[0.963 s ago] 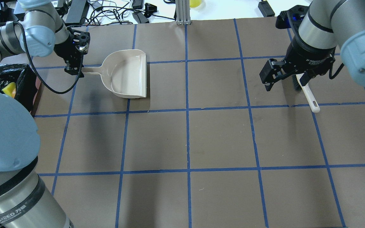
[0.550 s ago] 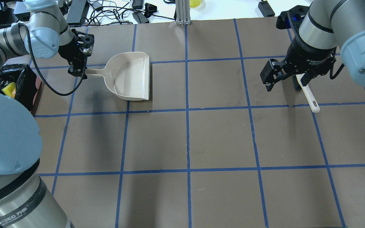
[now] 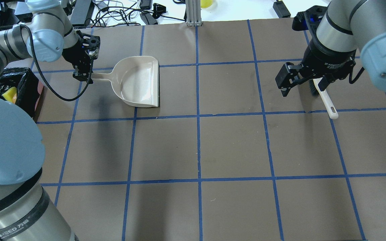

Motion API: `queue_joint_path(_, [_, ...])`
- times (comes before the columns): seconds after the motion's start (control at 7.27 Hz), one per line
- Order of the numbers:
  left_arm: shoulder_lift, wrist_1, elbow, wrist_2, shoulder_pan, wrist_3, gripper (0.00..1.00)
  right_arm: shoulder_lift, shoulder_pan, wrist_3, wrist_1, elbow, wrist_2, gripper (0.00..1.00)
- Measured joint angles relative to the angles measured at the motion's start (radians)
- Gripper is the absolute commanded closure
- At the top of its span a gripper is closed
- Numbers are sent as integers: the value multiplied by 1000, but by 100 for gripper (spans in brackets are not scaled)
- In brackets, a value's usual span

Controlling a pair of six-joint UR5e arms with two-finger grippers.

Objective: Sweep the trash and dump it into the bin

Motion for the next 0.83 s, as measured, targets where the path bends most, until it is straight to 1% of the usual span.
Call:
queue_joint_path(0.28, [13,-2,9,-19,-1,-6,9,0,0,1,1,-1,0,0])
queue_joint_path(0.41, [40,-9,11,-44,-2,-46,9,0,0,0,3,0,0,0])
queue_joint_path(0.83, [157,-97,6,-60,-21,-301,8,0,0,1,5,0,0,0])
